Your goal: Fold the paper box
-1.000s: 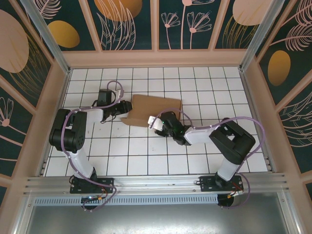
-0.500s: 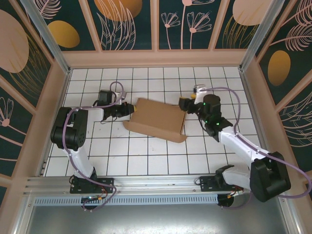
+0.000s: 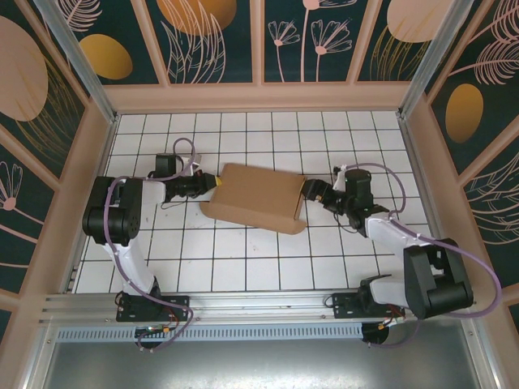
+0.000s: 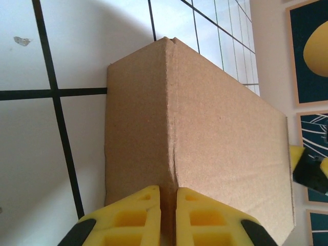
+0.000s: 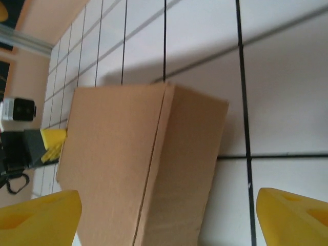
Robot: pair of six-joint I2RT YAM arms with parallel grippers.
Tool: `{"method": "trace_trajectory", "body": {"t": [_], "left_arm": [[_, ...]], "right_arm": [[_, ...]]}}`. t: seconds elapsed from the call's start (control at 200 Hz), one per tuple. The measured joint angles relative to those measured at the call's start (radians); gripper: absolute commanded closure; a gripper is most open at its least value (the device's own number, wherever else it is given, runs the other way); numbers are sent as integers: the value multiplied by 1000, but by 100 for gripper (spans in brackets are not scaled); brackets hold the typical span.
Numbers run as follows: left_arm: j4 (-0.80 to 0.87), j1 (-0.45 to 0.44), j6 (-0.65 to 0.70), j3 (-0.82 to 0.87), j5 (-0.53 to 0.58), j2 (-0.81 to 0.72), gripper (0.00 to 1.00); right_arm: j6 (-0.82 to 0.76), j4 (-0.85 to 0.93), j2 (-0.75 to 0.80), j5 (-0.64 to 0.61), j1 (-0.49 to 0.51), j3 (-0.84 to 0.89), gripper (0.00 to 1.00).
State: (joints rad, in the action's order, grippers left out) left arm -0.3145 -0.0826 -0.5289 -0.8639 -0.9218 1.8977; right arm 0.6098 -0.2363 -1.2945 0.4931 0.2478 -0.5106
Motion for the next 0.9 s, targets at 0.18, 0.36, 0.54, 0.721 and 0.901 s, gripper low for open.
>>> {"method": "trace_trajectory", "body": {"t": [0.18,0.36,0.54,0.721,0.901], "left_arm": [[-14,3,0,0,-18,11,91],[-24,6,0,0,-33,19,96],[-18,10,16,-5,-38,22,88],[51,10,55,-11,25,-6,52],[154,9,84,20,219,-196,45]], "right_arm": [[91,-146,-117,127,9,51,12],[186,-315,-218,190,45,64,15],[302,-499,-307,223,74,79,38],[385,-583,-312,252,63,92,49],[395,-556,-276,260,59,92,49]]}}
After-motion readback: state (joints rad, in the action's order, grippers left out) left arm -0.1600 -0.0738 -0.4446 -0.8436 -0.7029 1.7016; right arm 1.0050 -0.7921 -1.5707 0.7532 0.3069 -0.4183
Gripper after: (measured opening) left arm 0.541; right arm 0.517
